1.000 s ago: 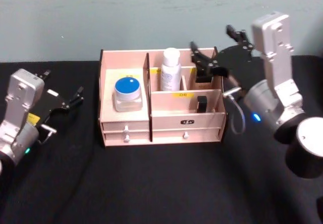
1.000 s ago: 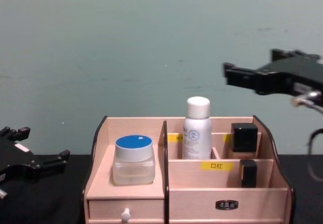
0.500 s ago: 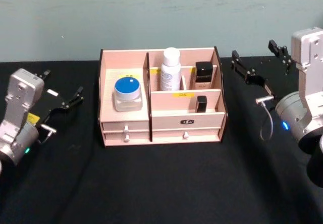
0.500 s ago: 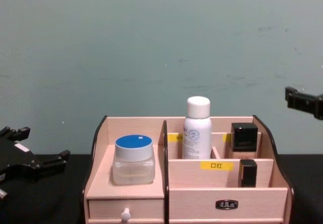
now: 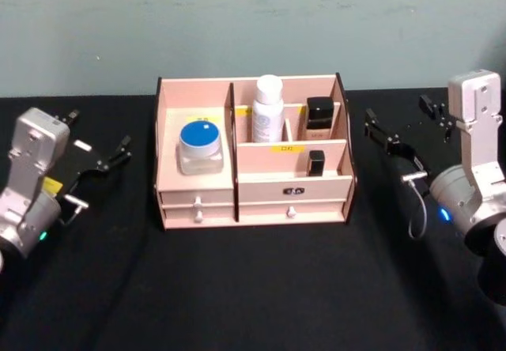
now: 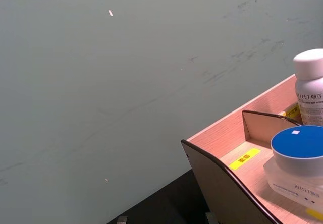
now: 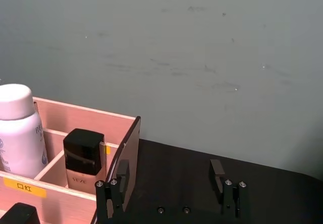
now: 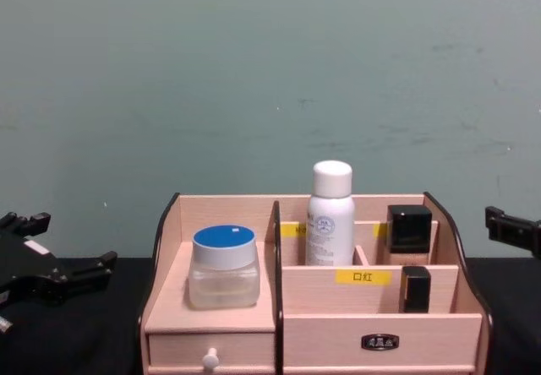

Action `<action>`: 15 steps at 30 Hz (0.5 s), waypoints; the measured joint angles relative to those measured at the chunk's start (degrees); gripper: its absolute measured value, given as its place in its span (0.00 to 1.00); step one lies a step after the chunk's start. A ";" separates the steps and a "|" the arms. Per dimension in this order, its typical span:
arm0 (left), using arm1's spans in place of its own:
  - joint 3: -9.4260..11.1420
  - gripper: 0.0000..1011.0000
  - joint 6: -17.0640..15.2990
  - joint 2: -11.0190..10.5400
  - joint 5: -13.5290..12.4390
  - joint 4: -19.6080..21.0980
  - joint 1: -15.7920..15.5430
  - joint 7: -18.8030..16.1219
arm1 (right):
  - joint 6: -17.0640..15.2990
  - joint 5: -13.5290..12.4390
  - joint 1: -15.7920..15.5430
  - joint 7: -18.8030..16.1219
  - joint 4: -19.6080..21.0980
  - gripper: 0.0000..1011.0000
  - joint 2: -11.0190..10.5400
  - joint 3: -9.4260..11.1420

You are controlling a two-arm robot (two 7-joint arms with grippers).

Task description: Pick up the facial cleanser and watermelon frost from the table and place them into the tiered storage box.

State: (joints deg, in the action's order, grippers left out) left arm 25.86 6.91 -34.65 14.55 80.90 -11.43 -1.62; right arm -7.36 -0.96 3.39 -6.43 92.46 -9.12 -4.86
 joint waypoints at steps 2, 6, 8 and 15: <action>0.00 0.99 0.00 0.00 0.00 0.00 0.00 0.00 | 0.00 0.00 0.00 0.01 0.09 0.99 0.00 -0.03; 0.00 0.99 0.00 0.00 0.00 0.00 0.00 0.00 | 0.00 0.00 -0.01 0.06 0.21 0.99 -0.01 -0.07; 0.00 0.99 0.00 0.00 0.00 0.00 0.00 0.00 | 0.00 0.00 -0.01 0.09 0.26 0.99 -0.02 -0.08; 0.00 0.99 0.00 0.00 0.00 0.00 0.00 0.00 | 0.01 0.01 -0.03 0.19 0.42 0.99 -0.06 -0.12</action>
State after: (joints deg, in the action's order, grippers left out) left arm 25.86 6.91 -34.65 14.55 80.90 -11.43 -1.62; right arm -7.35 -0.95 3.36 -6.24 92.88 -9.17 -4.98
